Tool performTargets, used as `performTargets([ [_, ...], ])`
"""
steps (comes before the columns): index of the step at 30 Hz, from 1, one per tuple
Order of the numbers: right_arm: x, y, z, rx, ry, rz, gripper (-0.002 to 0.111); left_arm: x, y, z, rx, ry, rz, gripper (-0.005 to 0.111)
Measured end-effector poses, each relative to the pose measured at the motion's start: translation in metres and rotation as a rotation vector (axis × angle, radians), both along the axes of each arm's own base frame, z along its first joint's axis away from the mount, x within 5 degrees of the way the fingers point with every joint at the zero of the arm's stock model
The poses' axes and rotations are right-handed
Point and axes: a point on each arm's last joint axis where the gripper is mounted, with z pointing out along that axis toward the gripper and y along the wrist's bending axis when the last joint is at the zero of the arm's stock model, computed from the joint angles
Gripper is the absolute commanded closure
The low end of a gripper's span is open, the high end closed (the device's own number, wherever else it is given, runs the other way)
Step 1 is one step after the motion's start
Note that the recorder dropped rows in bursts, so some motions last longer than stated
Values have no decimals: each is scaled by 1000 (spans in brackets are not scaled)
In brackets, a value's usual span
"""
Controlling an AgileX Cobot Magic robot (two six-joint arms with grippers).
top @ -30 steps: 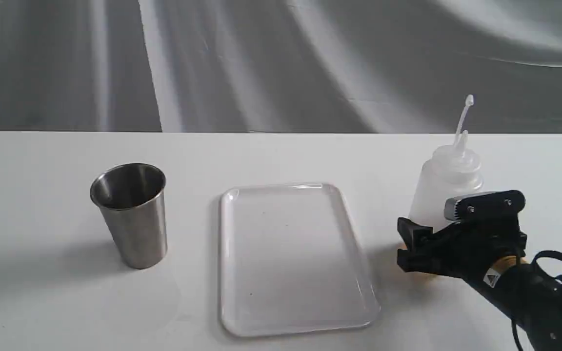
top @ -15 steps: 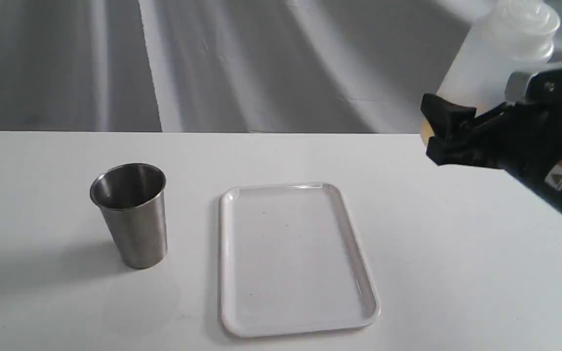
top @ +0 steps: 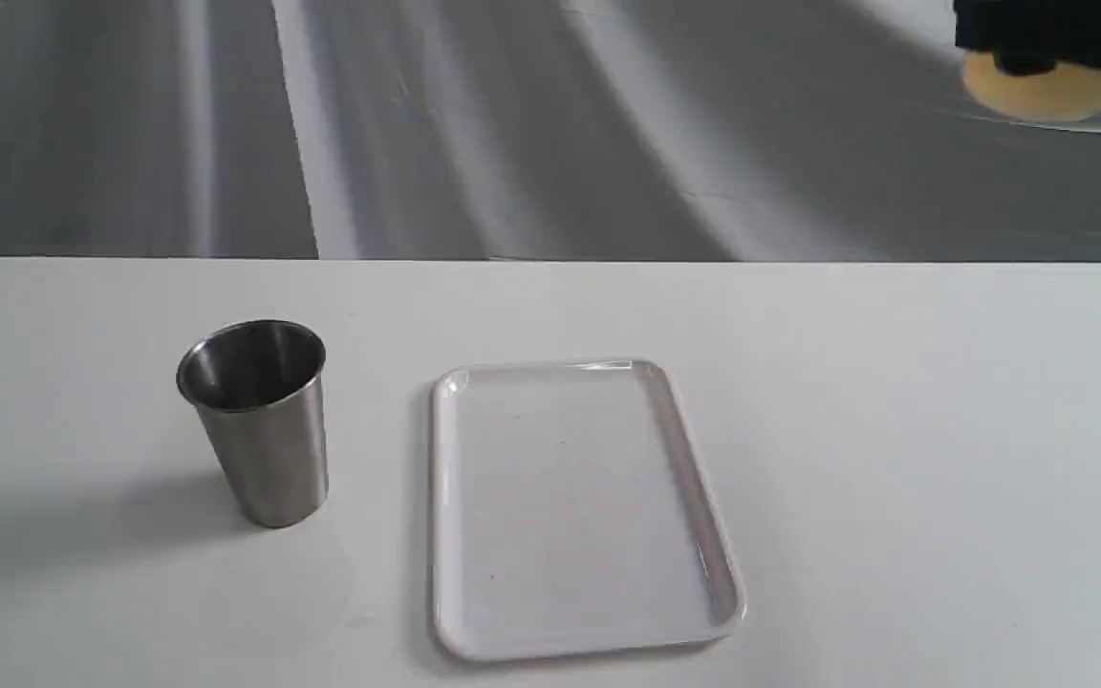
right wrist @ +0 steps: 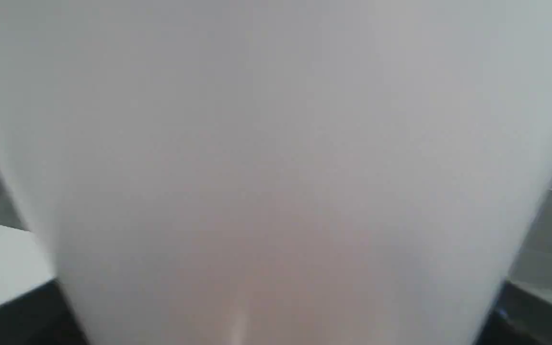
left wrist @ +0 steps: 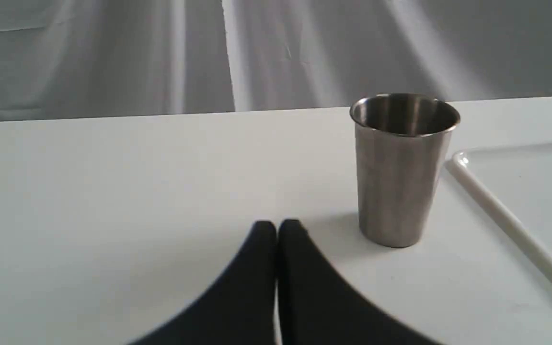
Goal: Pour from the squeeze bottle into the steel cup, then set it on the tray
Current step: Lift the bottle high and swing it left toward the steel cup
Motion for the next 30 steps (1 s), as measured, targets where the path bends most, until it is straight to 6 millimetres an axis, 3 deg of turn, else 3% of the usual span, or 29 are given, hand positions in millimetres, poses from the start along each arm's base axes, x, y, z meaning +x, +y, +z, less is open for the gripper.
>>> performTargets([
  [5,1,12,31,-94,-15,31,108,0,0,0,0,0,0,107],
  [9,6,33,38,-221,37,75,108,0,0,0,0,0,0,107],
  [17,41,73,-3,-361,322,69,108,0,0,0,0,0,0,107],
  [21,49,89,-12,-362,301,20,108,0,0,0,0,0,0,107],
  [30,57,98,-7,-306,167,41,108,0,0,0,0,0,0,107],
])
